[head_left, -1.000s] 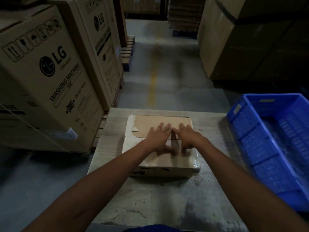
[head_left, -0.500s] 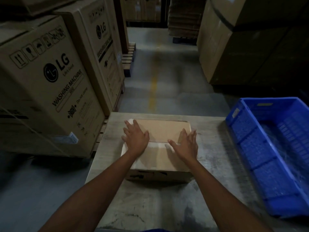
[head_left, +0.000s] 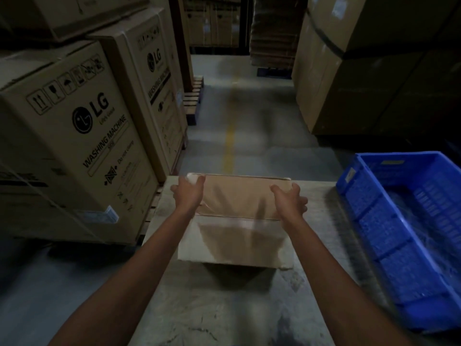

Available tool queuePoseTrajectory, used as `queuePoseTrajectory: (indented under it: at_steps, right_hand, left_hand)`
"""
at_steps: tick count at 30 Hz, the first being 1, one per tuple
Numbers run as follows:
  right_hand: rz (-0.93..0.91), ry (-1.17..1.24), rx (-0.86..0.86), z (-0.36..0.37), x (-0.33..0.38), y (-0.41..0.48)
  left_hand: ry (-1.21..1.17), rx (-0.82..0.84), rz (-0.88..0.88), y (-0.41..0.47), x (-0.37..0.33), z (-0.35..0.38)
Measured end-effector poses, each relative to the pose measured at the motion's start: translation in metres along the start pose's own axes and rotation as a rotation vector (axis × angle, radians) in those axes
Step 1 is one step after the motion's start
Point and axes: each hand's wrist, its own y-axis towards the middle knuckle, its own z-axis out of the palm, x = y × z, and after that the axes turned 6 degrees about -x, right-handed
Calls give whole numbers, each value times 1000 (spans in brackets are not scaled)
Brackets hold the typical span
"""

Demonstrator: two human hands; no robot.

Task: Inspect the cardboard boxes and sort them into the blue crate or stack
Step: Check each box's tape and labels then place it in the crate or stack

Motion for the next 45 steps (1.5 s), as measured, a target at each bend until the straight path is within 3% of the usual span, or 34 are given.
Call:
queuePoseTrajectory:
  at_steps: [9, 16, 24, 26, 28, 31, 34, 37, 40, 45]
  right_hand:
    - [-53, 218, -135, 6, 7, -21]
    - [-52, 234, -170, 7, -52, -48]
    - [-94, 103, -170, -9, -52, -54]
    - [-258, -32, -277, -12, -51, -57]
    - [-519, -67, -332, -13, -42, -58]
    - [-852, -72, -176, -3, -21, -66]
    - [-1070, -195, 75, 19, -1, -84]
    - [-1152, -455, 240, 46, -2, -96]
    - [-1168, -610, 216, 57, -21, -100]
    - [-1205, -718, 203, 58, -1, -91]
  left_hand:
    - [-236, -193, 88, -17, 12, -13]
    - [-207, -178, 199, -55, 78, -14]
    - [-138, -123, 227, -64, 71, -31]
    - [-38, -96, 288, -67, 73, -39]
    - [91, -133, 501, -69, 70, -50]
    - [227, -166, 827, -67, 52, -61]
    - [309, -101, 980, -65, 38, -56]
    - [451, 14, 961, -68, 57, -43]
    - [621, 36, 908, -74, 83, -35]
    - [652, -5, 893, -67, 52, -36]
